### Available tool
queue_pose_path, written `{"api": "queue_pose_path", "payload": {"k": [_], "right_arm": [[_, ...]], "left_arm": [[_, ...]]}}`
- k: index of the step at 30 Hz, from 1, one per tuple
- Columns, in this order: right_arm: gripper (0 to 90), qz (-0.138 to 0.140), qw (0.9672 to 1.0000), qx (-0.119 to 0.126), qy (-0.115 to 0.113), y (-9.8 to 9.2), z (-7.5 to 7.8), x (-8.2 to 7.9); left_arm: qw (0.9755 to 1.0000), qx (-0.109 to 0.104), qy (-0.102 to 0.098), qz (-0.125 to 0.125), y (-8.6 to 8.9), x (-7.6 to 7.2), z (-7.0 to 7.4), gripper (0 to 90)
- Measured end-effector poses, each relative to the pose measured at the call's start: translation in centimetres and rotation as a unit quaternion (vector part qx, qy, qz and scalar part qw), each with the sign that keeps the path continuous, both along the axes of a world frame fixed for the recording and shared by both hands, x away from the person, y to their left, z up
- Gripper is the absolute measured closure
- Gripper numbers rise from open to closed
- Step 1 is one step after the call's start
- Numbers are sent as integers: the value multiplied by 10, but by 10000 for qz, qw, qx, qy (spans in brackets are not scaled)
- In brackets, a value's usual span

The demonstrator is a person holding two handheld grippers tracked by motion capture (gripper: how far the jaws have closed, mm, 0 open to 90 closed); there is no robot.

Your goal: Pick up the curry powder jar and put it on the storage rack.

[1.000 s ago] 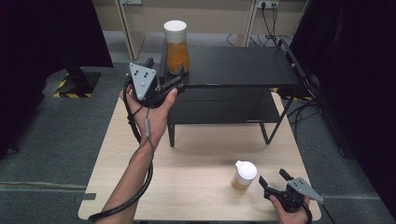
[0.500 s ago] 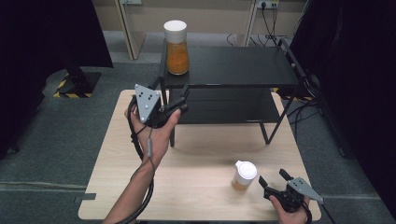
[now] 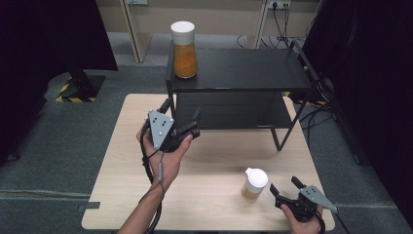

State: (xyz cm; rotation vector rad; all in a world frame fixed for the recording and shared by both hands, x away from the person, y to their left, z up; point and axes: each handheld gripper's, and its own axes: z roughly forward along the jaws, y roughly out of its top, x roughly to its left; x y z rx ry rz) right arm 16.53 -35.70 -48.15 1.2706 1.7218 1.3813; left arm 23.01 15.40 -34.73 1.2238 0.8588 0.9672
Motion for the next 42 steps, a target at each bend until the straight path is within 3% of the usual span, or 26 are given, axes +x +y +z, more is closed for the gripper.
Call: {"api": "queue_pose_path", "payload": {"k": [12,21,30,39,42], "right_arm": [[70,-7,10000,6,-2,0,0,0],[70,-9,10000,10,-4,0,0,0],[70,-14,10000,15,-4,0,0,0],[70,-17,10000,15,-6,0,0,0],[70,-14,10000,6,-2,0,0,0]], "left_arm": [[9996,-12,139,-228,0,-6,-30,132],[9994,63,209,-259,0,-8,-51,131],[9991,158,281,-288,7,-12,-75,131],[9976,290,523,-348,17,-15,-99,130],[9975,303,519,-380,20,-16,-110,130]]}}
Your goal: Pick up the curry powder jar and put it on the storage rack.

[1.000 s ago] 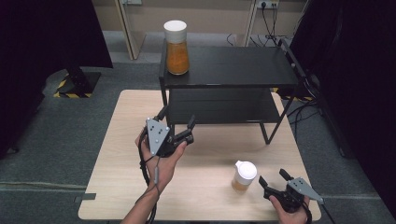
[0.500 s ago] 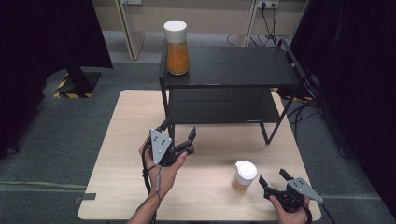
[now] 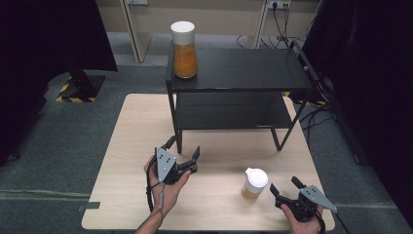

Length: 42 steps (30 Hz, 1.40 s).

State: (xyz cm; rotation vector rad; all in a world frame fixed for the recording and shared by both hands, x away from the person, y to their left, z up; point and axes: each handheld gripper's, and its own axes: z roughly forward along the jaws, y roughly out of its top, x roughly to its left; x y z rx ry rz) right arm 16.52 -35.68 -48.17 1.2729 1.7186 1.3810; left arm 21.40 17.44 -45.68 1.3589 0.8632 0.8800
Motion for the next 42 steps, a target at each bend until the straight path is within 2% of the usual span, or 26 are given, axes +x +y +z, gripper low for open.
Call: {"api": "queue_pose_path", "payload": {"k": [6,12,14,21,34,42], "right_arm": [[70,-2,10000,3,3,0,0,0],[70,0,10000,2,3,0,0,0],[70,3,10000,-4,7,0,0,0],[70,11,10000,-18,-2,0,0,0],[70,23,10000,-5,-15,0,0,0],[70,30,10000,-1,-19,-1,0,0]], "left_arm": [[9999,46,93,-48,5,-1,-14,131],[9998,-26,196,-57,10,-4,-32,127],[9995,44,294,-51,12,-4,-36,127],[9989,171,437,-36,16,-5,-47,125],[9979,150,624,-73,23,-2,-61,120],[9972,178,723,-113,25,1,-62,118]]}}
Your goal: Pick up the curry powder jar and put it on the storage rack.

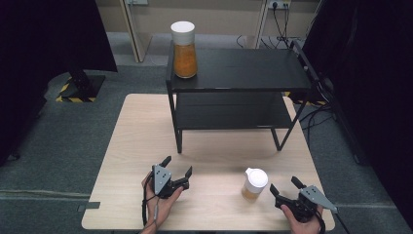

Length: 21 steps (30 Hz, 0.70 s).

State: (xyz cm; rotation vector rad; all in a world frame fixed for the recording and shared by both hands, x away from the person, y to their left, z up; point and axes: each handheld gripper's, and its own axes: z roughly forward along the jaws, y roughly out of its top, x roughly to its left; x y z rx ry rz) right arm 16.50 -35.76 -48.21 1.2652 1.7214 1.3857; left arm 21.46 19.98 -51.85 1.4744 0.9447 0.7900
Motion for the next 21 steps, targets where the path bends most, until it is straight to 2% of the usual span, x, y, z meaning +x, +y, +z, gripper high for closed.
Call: {"api": "queue_pose_path", "payload": {"k": [21], "right_arm": [[69,-16,10000,49,-1,-1,-1,-1]], "left_arm": [[10000,18,10,-37,0,1,1,111]]}}
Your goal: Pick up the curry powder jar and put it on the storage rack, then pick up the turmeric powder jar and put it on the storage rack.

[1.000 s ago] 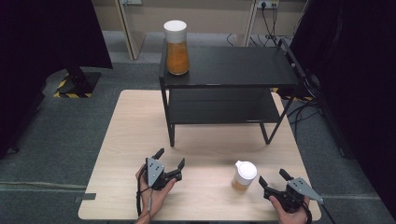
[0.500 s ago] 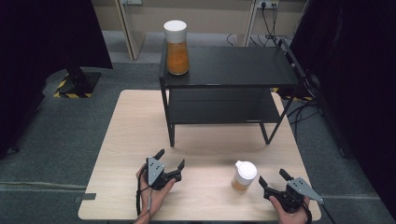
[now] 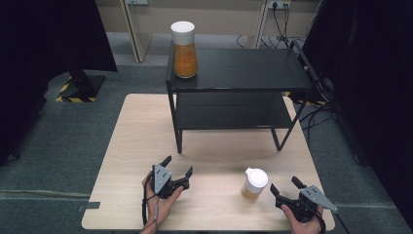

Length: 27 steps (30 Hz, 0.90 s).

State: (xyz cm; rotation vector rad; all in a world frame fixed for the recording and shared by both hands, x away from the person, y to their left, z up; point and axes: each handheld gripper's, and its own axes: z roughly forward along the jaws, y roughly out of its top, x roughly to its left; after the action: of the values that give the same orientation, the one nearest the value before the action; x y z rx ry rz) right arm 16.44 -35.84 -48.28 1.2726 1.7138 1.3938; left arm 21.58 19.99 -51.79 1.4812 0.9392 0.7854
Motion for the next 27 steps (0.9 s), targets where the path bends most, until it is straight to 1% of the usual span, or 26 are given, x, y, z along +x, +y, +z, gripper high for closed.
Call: {"api": "queue_pose_path", "payload": {"k": [5,10,18,20,22,25,27], "right_arm": [[69,7,10000,-29,1,1,0,0],[67,14,10000,-20,-4,0,0,0],[66,111,9999,7,-108,-4,-3,-1],[66,215,9997,-13,-92,-7,-1,-1],[70,258,9996,-36,-112,-10,2,-2],[78,496,9986,-100,-148,-17,10,-4],[84,674,9975,-169,-116,-20,14,-4]], "left_arm": [[10000,-2,-33,5,0,-1,-1,111],[10000,-14,0,-8,1,0,0,110],[10000,-3,-16,-11,0,0,0,109],[10000,-15,-21,-10,1,0,-1,109],[10000,-25,-17,-17,1,0,-1,108],[10000,-27,-12,-16,1,0,-1,108],[10000,-18,-12,-23,1,0,-1,108]]}}
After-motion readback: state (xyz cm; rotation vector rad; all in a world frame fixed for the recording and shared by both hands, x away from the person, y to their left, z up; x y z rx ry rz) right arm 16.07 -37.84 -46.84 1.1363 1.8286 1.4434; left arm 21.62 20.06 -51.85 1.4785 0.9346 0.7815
